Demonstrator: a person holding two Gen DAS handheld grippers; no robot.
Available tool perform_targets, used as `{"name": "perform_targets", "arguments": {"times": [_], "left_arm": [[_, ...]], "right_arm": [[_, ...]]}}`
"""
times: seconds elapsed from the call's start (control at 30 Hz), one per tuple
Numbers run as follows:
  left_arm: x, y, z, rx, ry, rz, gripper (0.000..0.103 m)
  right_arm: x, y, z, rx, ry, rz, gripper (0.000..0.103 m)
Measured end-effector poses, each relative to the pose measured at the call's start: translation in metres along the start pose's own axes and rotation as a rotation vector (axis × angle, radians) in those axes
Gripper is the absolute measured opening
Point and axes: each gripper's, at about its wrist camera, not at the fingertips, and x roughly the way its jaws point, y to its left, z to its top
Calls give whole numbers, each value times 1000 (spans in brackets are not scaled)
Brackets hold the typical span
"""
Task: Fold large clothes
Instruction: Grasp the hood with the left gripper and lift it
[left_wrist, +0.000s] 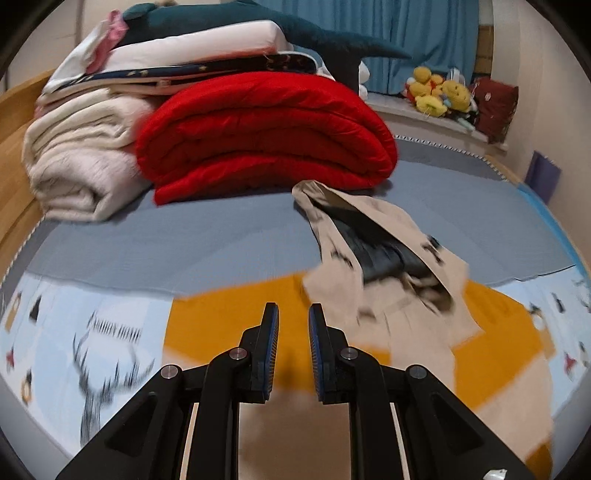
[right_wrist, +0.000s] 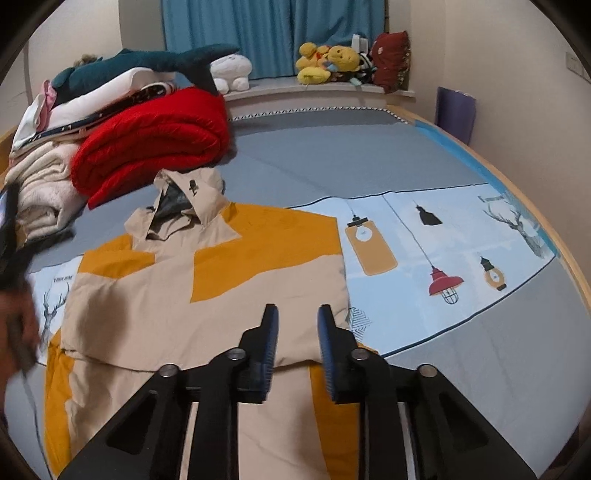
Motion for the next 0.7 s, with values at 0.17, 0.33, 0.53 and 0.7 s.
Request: {"name": "perform_targets", "arguments": {"times": [0.17, 0.33, 0.53, 0.7], "left_arm": [[73, -10, 41, 26, 32, 2, 15], [135, -16, 75, -32, 89, -21, 20], [203, -18, 101, -150, 190, -75, 40], [241, -27, 100, -145, 269, -71, 39]], "right_arm": [[16, -2, 1, -38, 20, -51, 20], [34, -1, 0, -71, 43, -90, 20], [51, 4, -5, -119, 73, -89, 20], [65, -7, -5, -84, 119, -106, 20]]}}
